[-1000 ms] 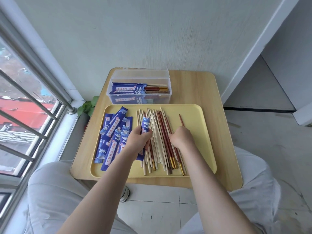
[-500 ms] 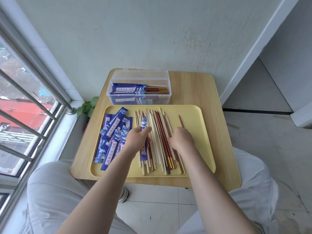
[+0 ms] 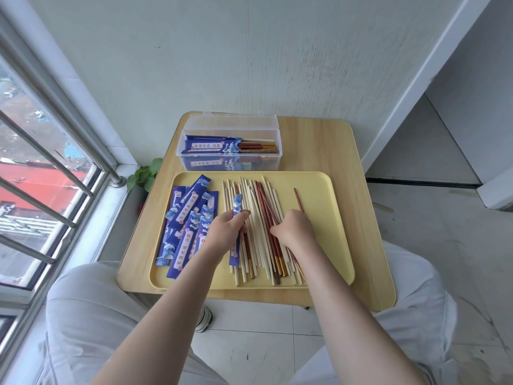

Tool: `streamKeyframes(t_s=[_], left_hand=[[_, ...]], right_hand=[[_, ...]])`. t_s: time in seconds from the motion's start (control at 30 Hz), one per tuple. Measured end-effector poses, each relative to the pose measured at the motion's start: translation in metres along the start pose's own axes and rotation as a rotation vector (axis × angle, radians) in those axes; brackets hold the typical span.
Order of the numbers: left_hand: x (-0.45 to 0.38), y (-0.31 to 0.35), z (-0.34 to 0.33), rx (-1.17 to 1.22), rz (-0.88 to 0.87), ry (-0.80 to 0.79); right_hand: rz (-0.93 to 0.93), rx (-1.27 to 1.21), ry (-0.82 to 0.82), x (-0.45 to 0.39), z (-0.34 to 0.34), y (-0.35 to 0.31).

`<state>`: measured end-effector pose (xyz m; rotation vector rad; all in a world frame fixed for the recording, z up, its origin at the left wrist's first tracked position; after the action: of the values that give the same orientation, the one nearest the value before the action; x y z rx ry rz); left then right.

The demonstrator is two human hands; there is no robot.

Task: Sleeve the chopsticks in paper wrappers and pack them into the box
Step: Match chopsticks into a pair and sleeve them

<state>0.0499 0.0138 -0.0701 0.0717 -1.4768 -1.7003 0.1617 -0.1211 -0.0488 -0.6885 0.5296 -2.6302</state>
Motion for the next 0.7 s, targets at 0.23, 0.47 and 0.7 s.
streamKeyframes(t_s=[0.23,0.47,0.7], left_hand=[[0.000,0.005,0.002,0.035,0.001,-0.056],[0.005,0.020,0.005,0.098,-0.072,-0.172],[-0.001,0.018,0.008,-0.179,-0.104,-0.045]], right_hand=[[0.200,-0.220,0.038,-0.005,0.023,-0.008],[0.264,-0.938,-0.019,-0.001,0.050,-0.014],[0.345,-1.385,0.010,-0.003,0.062,-0.014]])
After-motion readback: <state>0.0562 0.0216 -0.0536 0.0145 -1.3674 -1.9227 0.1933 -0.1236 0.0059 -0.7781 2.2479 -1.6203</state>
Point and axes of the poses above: each hand's wrist, its own x-axis away from the middle knuckle, its own z-axis out of the back of the hand, y = z × x, the point moved 5 cm from there along -x, towards the middle knuckle, and after that the axes turned 4 degrees about z, right-handed, at the moved point
